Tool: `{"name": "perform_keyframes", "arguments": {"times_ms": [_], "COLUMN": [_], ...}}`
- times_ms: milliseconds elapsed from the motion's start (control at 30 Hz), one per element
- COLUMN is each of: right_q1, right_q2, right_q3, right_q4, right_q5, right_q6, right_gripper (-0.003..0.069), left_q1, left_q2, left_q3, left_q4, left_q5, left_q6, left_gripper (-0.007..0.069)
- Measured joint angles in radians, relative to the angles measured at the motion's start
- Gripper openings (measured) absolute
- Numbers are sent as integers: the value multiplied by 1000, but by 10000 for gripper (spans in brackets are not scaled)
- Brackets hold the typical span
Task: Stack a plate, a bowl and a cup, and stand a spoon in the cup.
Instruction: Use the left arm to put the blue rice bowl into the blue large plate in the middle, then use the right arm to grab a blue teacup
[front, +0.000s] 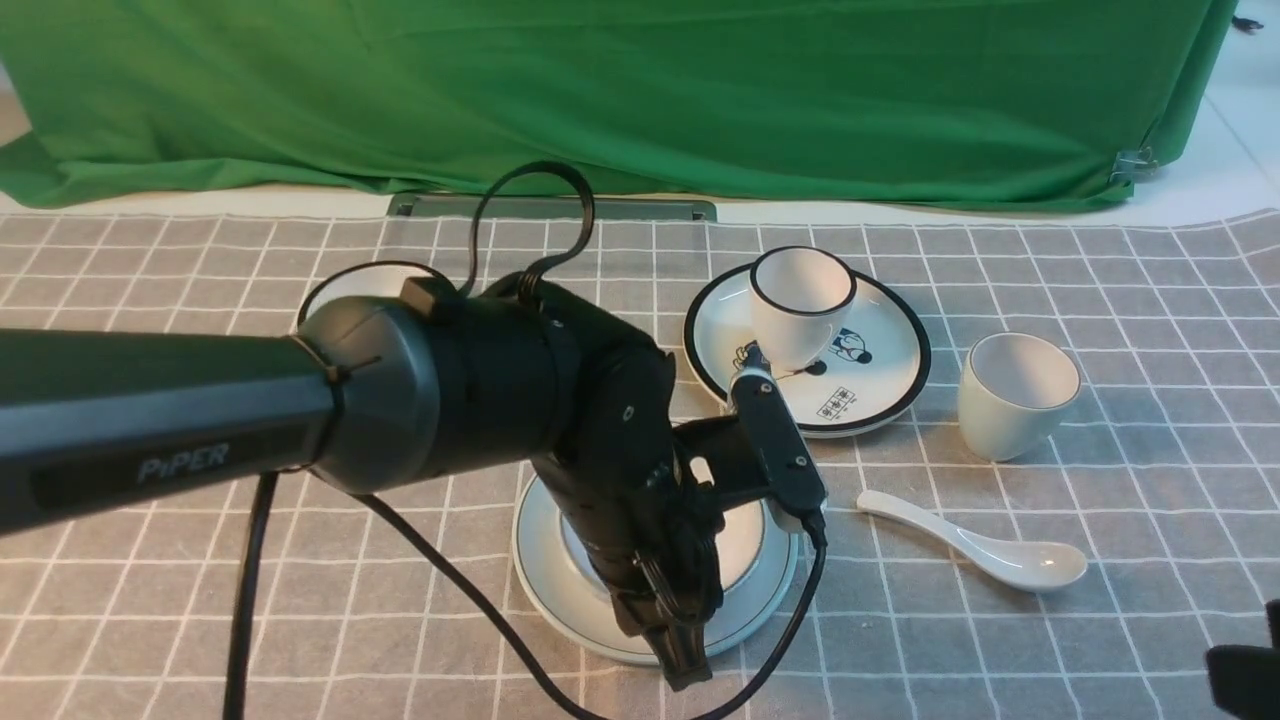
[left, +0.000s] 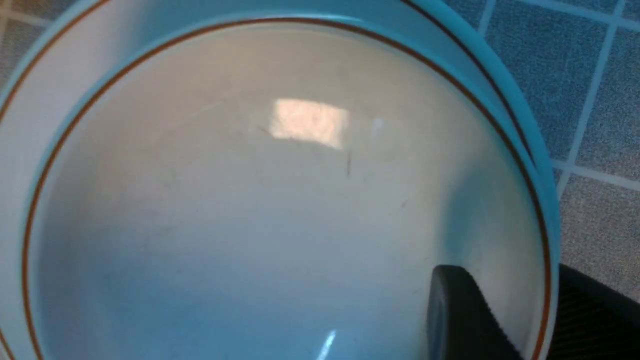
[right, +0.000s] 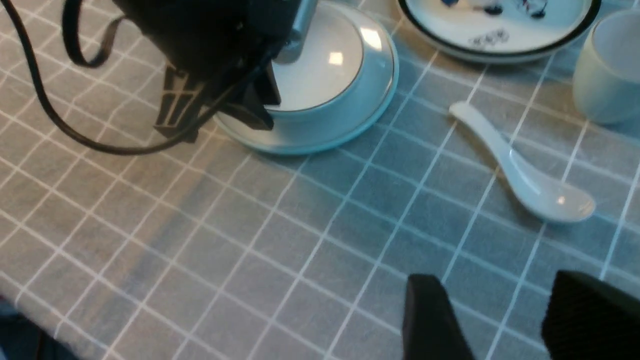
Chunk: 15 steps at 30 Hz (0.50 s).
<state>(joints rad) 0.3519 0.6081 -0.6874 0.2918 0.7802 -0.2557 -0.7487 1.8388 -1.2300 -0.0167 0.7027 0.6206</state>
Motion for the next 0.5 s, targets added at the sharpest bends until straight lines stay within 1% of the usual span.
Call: {"name": "perform_keyframes", "arguments": {"times_ms": [33,67,100,133,167,200,267,300,367,400,433,467,500], "right_q1": [0,0,0,0,0,0,0,0,0,0,0,0,0], "right_q2": [44,74,91,180,180,270,335,404,526,586,610,691,748], "right_q3": [-16,-28,-35,-69,-74,-120,-159,-200,-278,-318,-334,-391,-432], "right_q4": [0,-2,-3,-14,-16,-37,-62,-102,-165,-189,-196,-211,-219], "right_q5": [16,29,34,46,46,47,46,46,45,47,48,49,49], "right_q6": [11,16,19,25,26,29,35,61,99,111,113,113,112], "right_gripper": [383,385,386,388,388,388,388,388,388,388,389,389,389], "left_q1": [0,0,0,0,0,0,0,0,0,0,0,0,0], "left_q2": [-3,-9,-10,-37,-41,-82,-123,-192,-276,-334,-358,-447,-512], "left_q3": [0,0,0,0,0,-2,-9,-15,-14,-6,0,31,59], "left_q4": [0,-1,-3,-20,-23,-59,-89,-118,-134,-137,-138,-141,-142], "left_q5": [1,2,4,4,4,4,5,3,-4,-17,-24,-60,-86], "left_q6": [0,1,1,2,0,-28,-66,-117,-158,-180,-187,-210,-219], "left_gripper": [300,340,347,414,420,448,449,425,365,313,289,200,133]}}
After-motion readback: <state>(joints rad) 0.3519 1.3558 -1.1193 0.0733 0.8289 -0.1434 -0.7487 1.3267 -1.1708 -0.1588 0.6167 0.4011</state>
